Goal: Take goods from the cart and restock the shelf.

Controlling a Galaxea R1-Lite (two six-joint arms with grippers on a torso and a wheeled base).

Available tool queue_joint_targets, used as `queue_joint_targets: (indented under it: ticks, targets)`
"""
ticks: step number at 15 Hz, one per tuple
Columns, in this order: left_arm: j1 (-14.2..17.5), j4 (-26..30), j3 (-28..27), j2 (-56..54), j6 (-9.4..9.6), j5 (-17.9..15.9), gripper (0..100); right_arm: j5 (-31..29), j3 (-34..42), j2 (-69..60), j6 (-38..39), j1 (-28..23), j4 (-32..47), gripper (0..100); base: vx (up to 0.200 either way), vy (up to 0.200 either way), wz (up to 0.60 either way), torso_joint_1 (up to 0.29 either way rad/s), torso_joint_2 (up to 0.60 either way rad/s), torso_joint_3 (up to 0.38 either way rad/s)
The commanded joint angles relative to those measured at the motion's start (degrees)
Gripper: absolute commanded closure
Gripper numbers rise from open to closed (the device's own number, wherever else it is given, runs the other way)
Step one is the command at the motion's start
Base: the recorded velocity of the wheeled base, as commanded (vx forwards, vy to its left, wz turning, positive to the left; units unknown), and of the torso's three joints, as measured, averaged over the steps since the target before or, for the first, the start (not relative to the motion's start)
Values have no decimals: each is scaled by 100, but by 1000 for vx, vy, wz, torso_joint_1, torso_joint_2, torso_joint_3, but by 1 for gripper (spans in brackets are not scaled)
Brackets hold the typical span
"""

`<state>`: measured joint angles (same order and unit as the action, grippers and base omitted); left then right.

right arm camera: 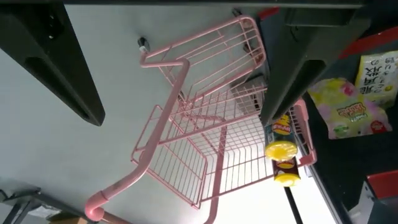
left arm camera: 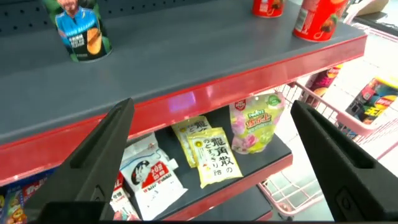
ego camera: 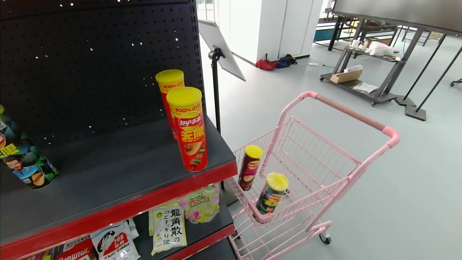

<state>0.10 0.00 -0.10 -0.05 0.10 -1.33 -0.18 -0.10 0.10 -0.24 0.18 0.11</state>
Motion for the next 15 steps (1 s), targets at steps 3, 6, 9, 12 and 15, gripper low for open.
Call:
queue_joint_targets:
  ticks: [3,6,9,12,15]
  targets:
    - [-1,0,1,5,-1,1,0,1,1,-1,-2,-1,-2,0,0,0,0,-137,349,211]
    - [-1,0,10,5,-1,1,0,1,1,-1,7,-9,-2,0,0,0,0,-142,362,219]
    - [-1,0,1,5,-10,1,0,-8,1,-1,7,-1,-2,0,0,0,0,-142,375,225]
    - [-1,0,1,5,-10,1,0,-8,1,-1,-2,-1,-2,0,0,0,0,-152,408,253]
    - [-1,0,1,5,-10,10,0,-8,1,-1,-2,-1,-2,0,0,0,0,-186,533,346]
